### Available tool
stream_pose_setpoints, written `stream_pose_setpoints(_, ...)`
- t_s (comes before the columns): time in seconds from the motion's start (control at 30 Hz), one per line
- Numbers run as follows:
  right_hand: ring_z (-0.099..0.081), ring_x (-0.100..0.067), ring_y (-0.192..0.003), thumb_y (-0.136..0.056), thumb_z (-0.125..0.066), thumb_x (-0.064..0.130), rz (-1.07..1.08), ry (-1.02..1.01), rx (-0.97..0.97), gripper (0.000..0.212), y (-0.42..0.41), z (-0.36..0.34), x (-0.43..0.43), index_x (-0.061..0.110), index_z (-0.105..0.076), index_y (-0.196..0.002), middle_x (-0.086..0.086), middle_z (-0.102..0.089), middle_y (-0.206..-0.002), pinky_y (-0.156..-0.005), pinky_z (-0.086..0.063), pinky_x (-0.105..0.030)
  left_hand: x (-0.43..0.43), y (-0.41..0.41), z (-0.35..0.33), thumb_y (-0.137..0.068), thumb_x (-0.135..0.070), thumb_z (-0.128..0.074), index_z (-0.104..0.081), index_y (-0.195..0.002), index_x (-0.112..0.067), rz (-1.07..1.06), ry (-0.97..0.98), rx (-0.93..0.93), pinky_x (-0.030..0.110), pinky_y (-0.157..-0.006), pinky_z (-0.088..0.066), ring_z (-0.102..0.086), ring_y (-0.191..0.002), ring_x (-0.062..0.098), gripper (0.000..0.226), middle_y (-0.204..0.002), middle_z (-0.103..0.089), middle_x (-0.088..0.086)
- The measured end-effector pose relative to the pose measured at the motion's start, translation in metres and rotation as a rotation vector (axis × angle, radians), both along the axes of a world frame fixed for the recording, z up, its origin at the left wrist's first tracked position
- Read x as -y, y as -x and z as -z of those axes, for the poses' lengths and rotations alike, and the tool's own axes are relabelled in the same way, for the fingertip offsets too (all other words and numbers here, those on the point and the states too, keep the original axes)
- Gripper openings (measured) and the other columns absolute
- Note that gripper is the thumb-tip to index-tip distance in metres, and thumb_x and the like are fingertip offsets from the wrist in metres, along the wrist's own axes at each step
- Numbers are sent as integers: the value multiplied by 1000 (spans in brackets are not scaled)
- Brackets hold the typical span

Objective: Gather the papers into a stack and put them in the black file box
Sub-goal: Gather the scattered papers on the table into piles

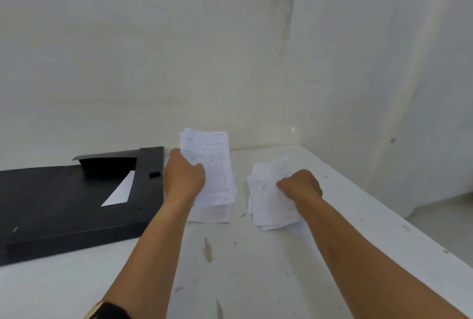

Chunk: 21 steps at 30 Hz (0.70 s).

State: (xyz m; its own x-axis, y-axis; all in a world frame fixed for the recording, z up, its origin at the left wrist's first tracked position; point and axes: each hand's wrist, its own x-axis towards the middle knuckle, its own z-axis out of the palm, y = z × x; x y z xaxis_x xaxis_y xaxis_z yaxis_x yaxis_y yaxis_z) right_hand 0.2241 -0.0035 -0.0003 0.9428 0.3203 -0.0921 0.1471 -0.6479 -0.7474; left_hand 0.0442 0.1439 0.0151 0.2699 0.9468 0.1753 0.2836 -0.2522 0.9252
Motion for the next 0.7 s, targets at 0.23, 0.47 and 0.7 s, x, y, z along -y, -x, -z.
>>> stream_pose_setpoints(0.23, -65, -31, -99, -83, -62, 18, -7, 348, 143, 14, 22, 12, -21, 8, -61, -93, -12, -66, -109, -73, -50, -32, -14, 8, 1, -89, -7, -54, -57, -119, -12, 46, 20, -36, 21, -50, -40, -61, -85, 19, 31, -110, -67, 2)
stream_pose_setpoints(0.47, -63, -33, -109, -82, -69, 28, -95, 235, 209, 45, 1, -13, -18, 6, -59, -120, -14, -64, -122, -81, -48, -33, -20, 11, -1, -86, -6, -54, -61, -117, -15, 110, 58, -15, 23, -50, -43, -65, -87, 19, 33, -107, -68, 1)
stream_pose_setpoints(0.7, -64, -36, -102, -82, -77, 23, -93, -27, -10, 44, -36, -41, 15, -5, -61, -112, -18, -66, -111, -91, -52, -44, -32, 22, -3, -84, -3, -53, -63, -113, -13, 101, 77, 1, 30, -62, -54, -66, -88, 21, 32, -105, -68, 1)
